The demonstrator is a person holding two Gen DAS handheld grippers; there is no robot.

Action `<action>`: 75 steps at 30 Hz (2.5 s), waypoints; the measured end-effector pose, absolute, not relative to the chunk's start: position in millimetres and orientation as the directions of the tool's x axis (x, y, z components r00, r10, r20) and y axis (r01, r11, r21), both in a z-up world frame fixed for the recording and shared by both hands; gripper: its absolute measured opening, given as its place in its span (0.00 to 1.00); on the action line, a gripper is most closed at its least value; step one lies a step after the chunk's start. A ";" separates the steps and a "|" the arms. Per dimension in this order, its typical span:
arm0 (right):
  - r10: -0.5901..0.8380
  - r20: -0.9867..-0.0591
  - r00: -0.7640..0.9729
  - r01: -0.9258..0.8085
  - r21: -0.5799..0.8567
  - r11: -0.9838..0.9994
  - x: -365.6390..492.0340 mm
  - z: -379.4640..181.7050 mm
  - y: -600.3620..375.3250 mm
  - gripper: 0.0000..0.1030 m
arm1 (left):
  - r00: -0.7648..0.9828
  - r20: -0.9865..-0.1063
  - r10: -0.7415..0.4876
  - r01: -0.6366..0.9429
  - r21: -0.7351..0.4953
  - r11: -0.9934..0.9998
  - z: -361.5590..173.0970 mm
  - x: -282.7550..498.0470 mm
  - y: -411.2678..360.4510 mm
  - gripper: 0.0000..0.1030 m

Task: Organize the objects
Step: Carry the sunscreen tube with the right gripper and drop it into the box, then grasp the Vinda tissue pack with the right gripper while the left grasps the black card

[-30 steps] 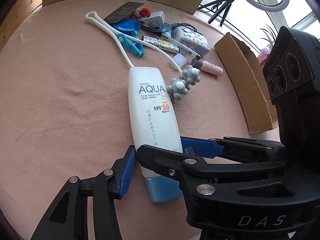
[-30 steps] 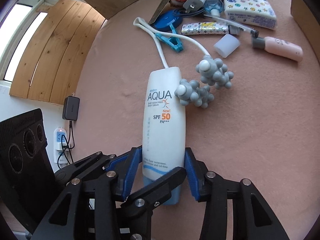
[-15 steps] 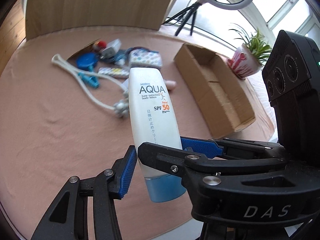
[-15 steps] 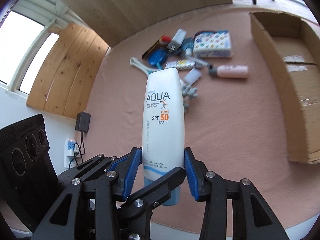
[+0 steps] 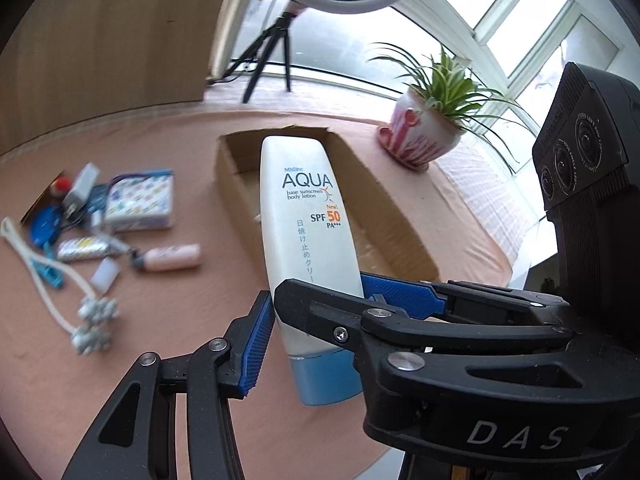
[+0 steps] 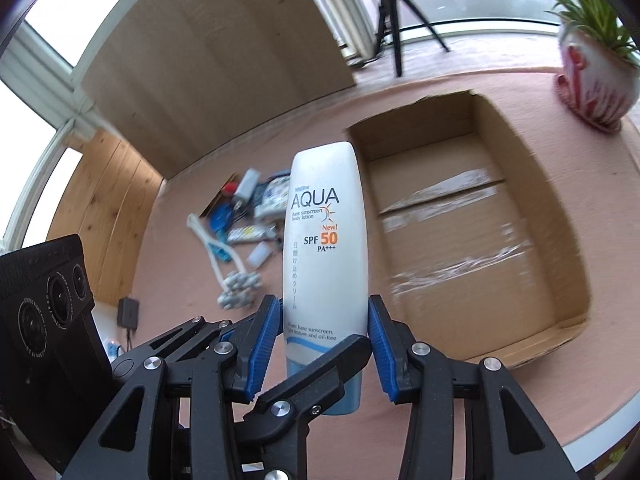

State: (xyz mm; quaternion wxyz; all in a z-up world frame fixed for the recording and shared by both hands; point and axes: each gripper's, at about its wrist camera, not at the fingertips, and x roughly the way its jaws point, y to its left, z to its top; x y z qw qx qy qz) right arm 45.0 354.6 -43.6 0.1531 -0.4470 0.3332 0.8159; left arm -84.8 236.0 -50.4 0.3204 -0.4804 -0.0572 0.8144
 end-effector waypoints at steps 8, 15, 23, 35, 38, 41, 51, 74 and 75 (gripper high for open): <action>-0.019 -0.847 -0.532 -0.608 0.397 -0.688 59.3 -59.8 399.7 0.40 | -0.285 -0.752 0.595 -0.495 -0.416 -0.763 -60.3 -104.3 301.8 0.49; 0.042 -0.847 -0.530 -0.611 0.347 -0.712 68.1 -63.6 408.7 0.55 | -0.275 -0.783 0.557 -0.508 -0.374 -0.776 -74.6 -107.3 319.1 0.58; 0.088 -0.825 -0.558 -0.615 0.340 -0.711 57.6 -48.9 413.6 0.66 | -0.333 -0.804 0.492 -0.454 -0.321 -0.831 -69.9 -110.6 277.6 0.74; 0.029 -0.812 -0.583 -0.539 0.359 -0.762 -20.9 -38.3 390.8 0.66 | -0.352 -0.830 0.433 -0.187 -0.390 -0.901 -88.0 -180.1 153.2 0.73; 0.018 -0.809 -0.587 -0.528 0.367 -0.766 -35.5 -35.8 385.5 0.66 | -0.318 -0.854 0.412 -0.138 -0.388 -0.911 -110.3 -193.3 142.1 0.72; 0.009 -0.815 -0.579 -0.514 0.356 -0.781 -49.6 -35.0 377.8 0.66 | -0.259 -0.875 0.409 -0.124 -0.389 -0.913 -131.8 -196.9 134.8 0.72; 0.002 -0.848 -0.530 -0.475 0.294 -0.830 -97.5 -47.8 355.3 0.66 | -0.267 -0.937 0.224 -0.119 -0.198 -0.973 -155.5 -186.2 98.2 0.72; -0.004 -0.945 -0.326 -0.529 0.186 -0.828 -221.5 -131.8 386.4 0.66 | -0.343 -0.919 0.193 0.096 -0.239 -0.966 -129.8 -353.0 9.2 0.72; 0.001 -0.949 -0.316 -0.535 0.178 -0.826 -225.4 -134.9 388.0 0.66 | -0.333 -0.925 0.185 0.100 -0.230 -0.968 -134.6 -360.3 9.4 0.72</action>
